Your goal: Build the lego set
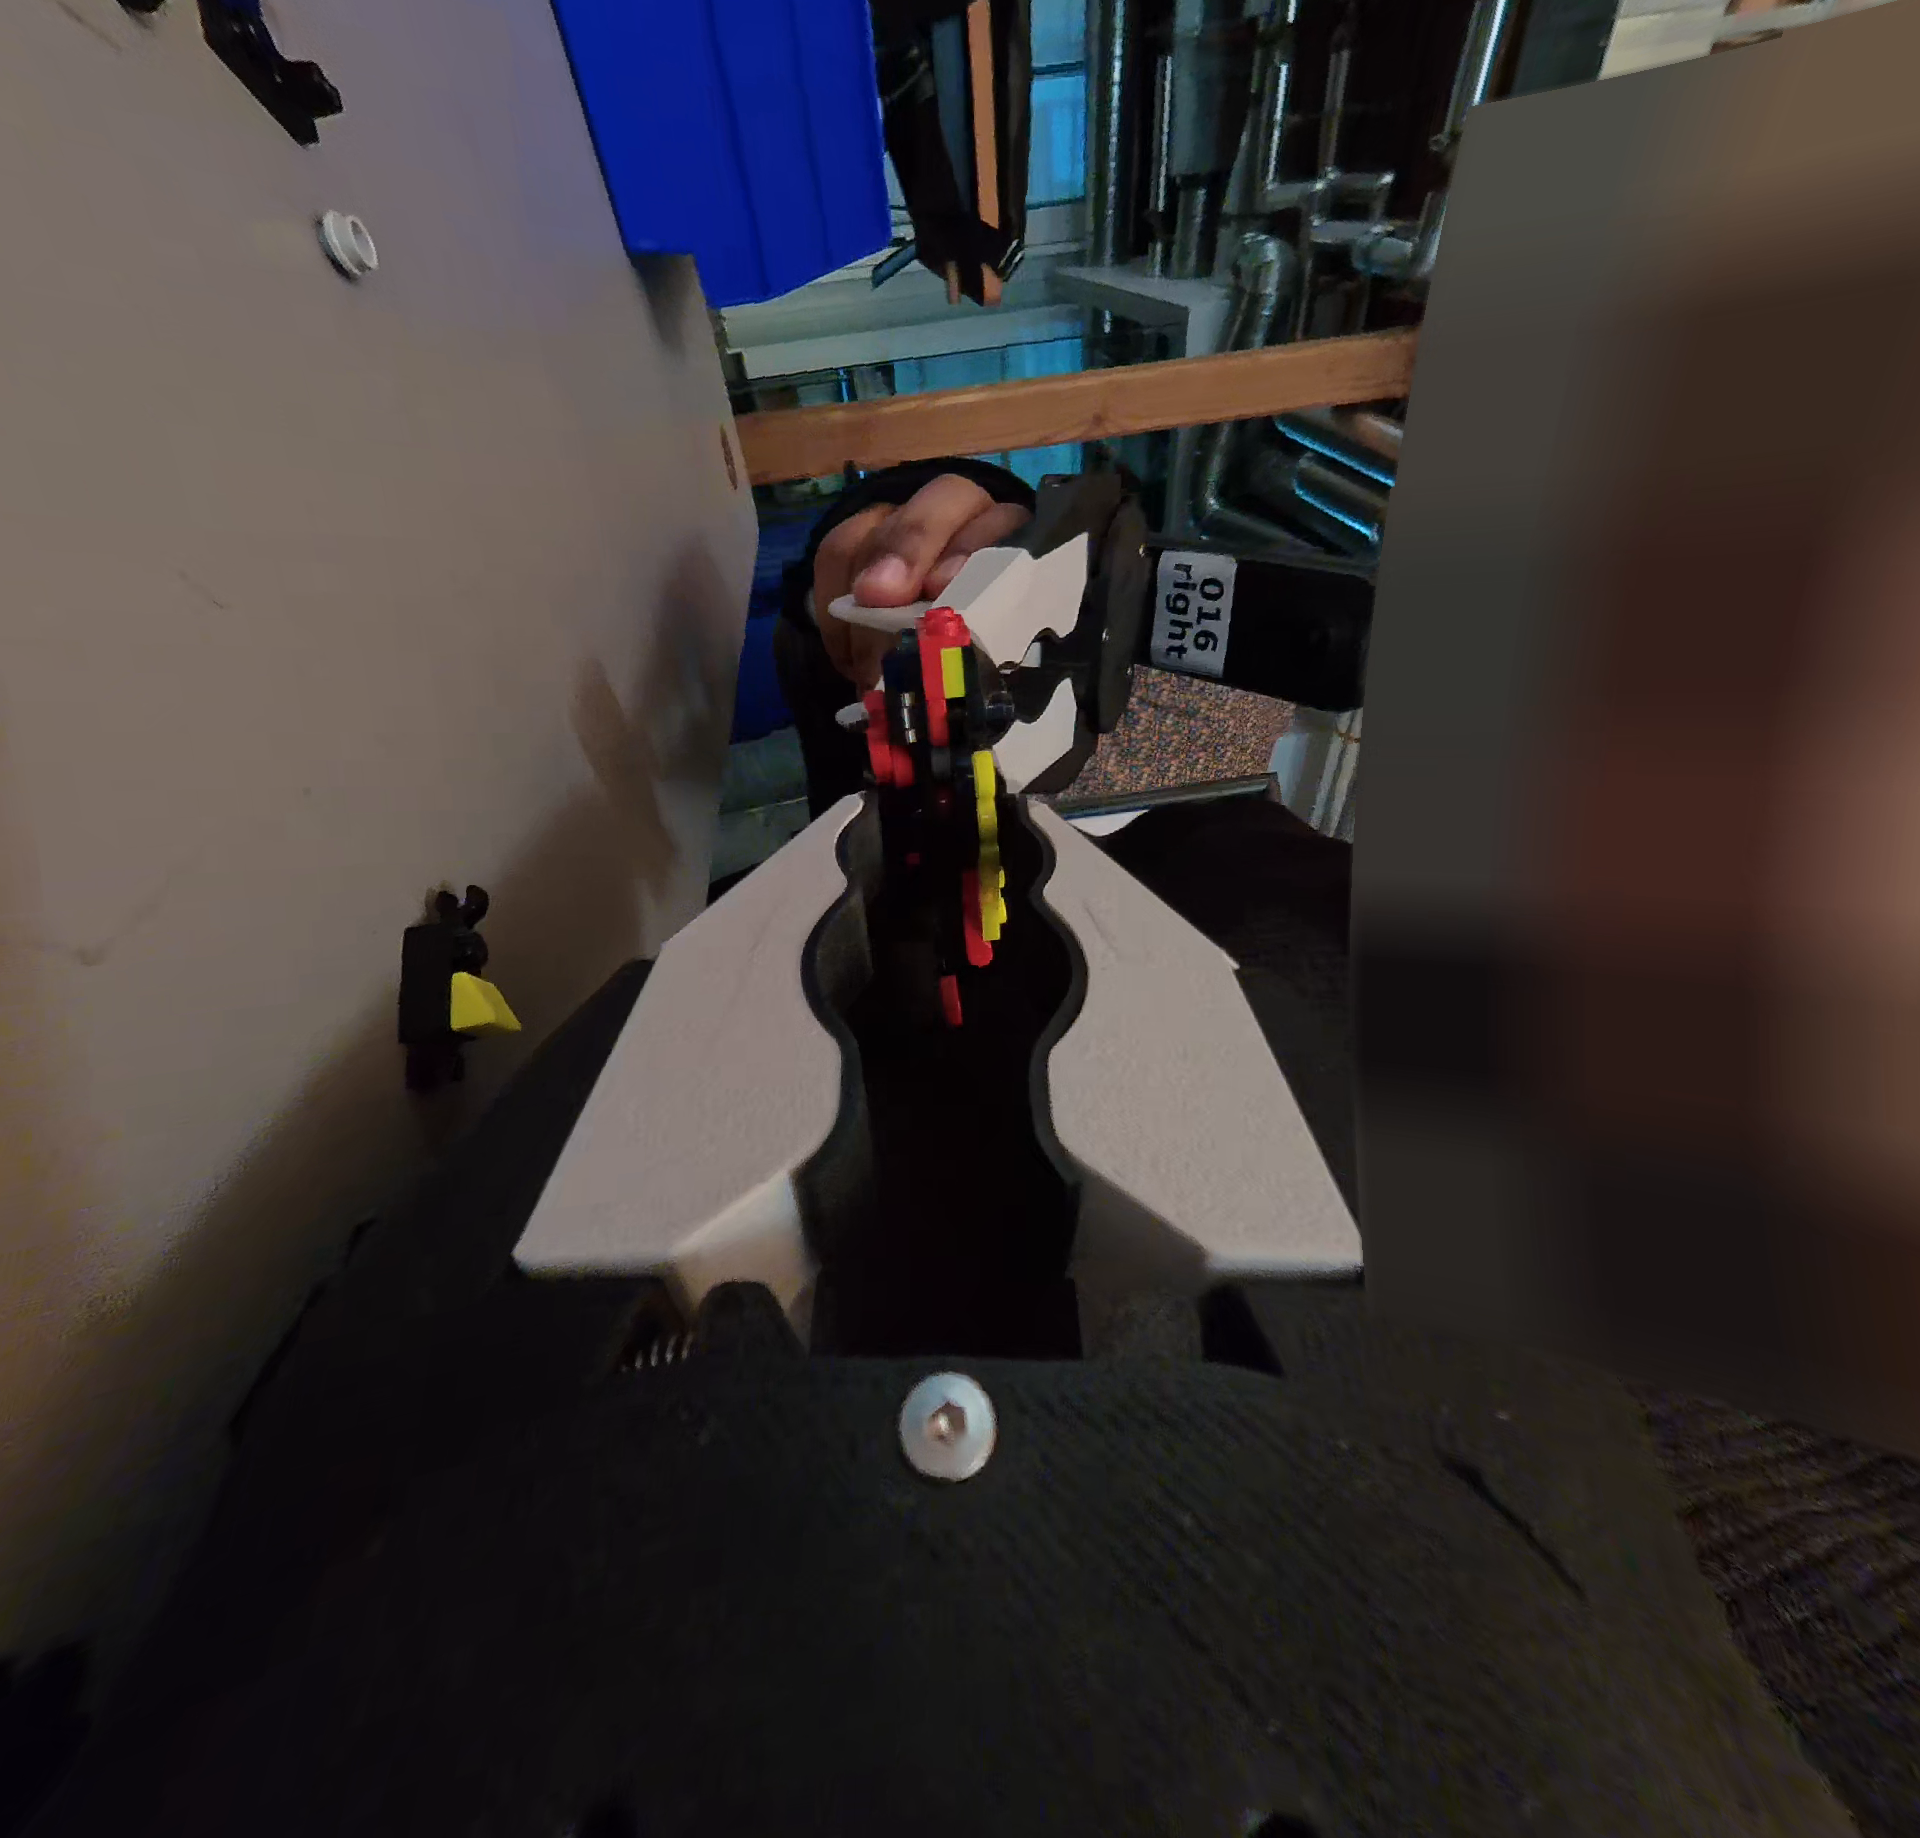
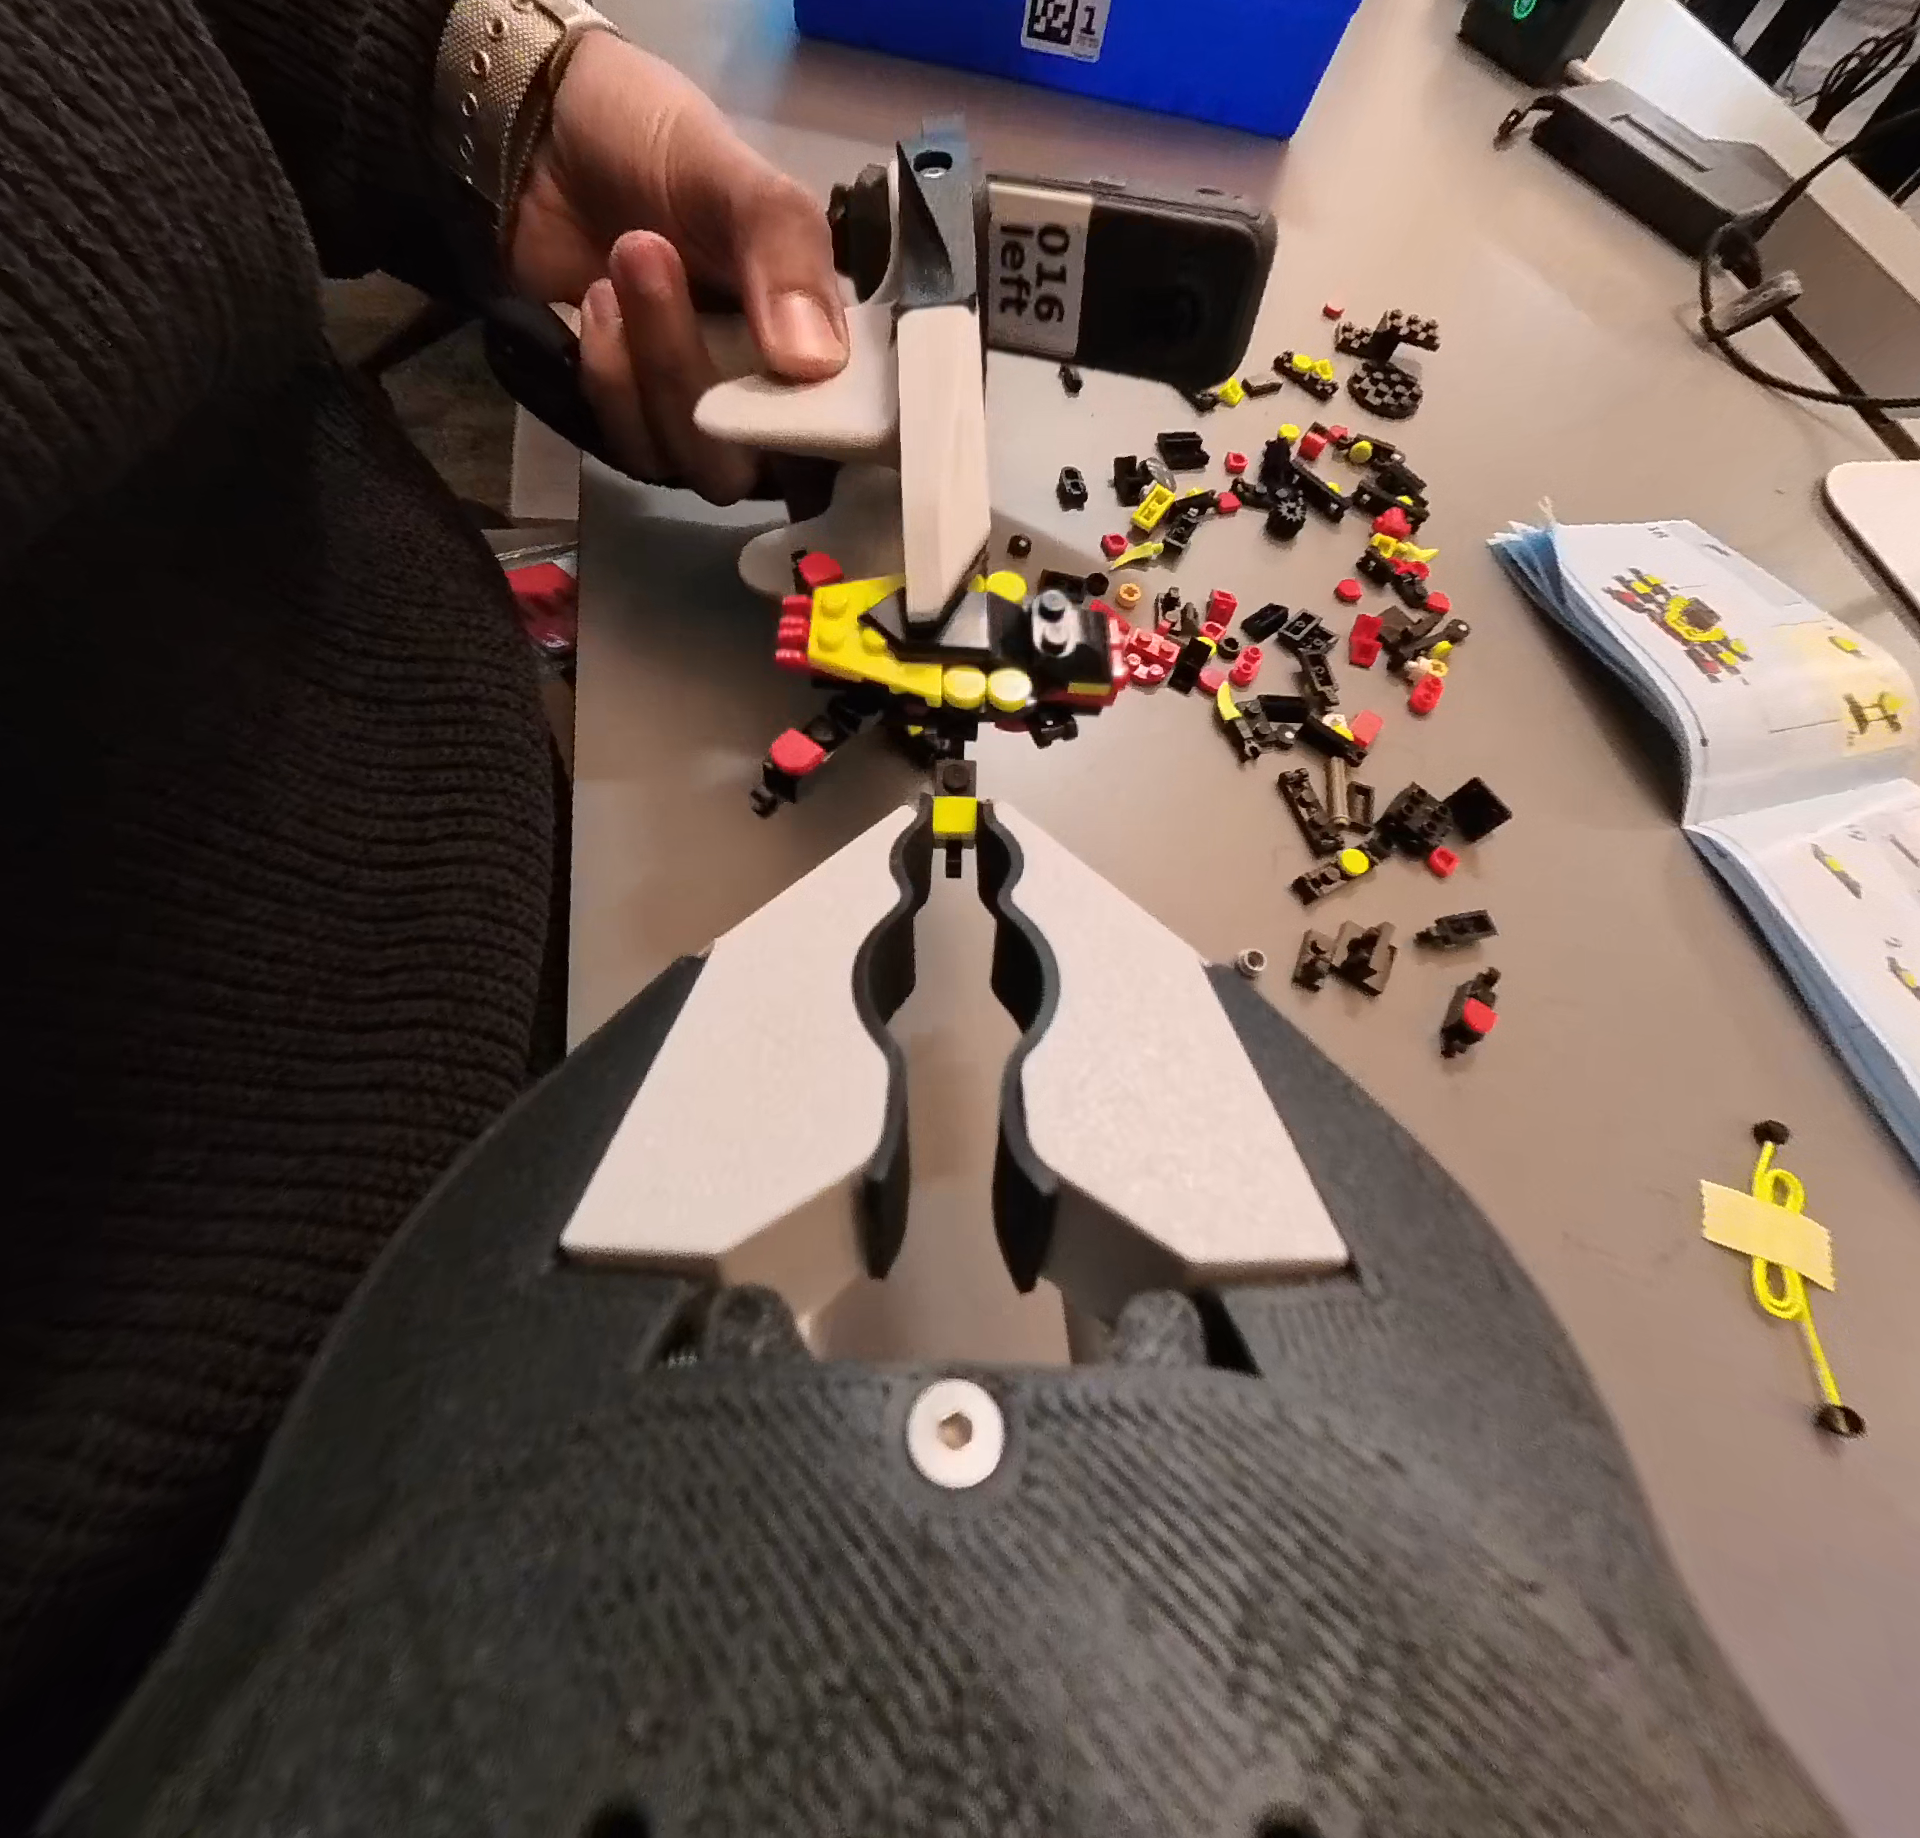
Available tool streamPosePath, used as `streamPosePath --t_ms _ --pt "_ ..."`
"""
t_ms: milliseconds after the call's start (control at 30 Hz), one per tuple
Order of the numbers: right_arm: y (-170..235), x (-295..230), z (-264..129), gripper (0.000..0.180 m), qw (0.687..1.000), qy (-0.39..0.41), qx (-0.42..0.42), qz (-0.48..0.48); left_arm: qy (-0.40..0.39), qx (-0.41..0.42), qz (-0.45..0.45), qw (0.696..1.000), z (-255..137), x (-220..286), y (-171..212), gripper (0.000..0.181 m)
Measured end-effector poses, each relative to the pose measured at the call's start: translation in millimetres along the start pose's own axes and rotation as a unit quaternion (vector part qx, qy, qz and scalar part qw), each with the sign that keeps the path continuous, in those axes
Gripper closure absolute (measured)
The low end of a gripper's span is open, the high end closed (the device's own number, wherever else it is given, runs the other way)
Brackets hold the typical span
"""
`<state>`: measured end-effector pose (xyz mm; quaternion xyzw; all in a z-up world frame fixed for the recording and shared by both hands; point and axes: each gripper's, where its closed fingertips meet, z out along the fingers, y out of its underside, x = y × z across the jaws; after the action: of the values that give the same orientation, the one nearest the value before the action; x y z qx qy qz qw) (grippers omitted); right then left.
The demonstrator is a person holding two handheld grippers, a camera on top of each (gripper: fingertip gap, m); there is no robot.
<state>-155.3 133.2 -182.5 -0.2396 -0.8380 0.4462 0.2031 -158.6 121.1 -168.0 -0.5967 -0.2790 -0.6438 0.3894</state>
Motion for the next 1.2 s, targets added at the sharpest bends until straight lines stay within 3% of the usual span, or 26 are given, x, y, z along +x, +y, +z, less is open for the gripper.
streamPosePath --t_ms 867,1000,1200 --pt "6.9 -2.4 4.8 0.173 1.000 -0.010 -0.006 0.008 -0.034 -0.010 0.000 0.999 1.9 -10.8 2.8 0.160" --pt "23.7 5.3 2.6 0.173 0.999 -0.006 -0.033 0.020 -0.083 -0.013 0.030 0.996 -3.3 -18.5 -1.6 0.124" --pt "51.0 14.8 1.4 0.173 0.996 -0.021 -0.069 0.061 -0.065 0.021 0.076 0.995 -16.2 2.6 -14.8 0.125"
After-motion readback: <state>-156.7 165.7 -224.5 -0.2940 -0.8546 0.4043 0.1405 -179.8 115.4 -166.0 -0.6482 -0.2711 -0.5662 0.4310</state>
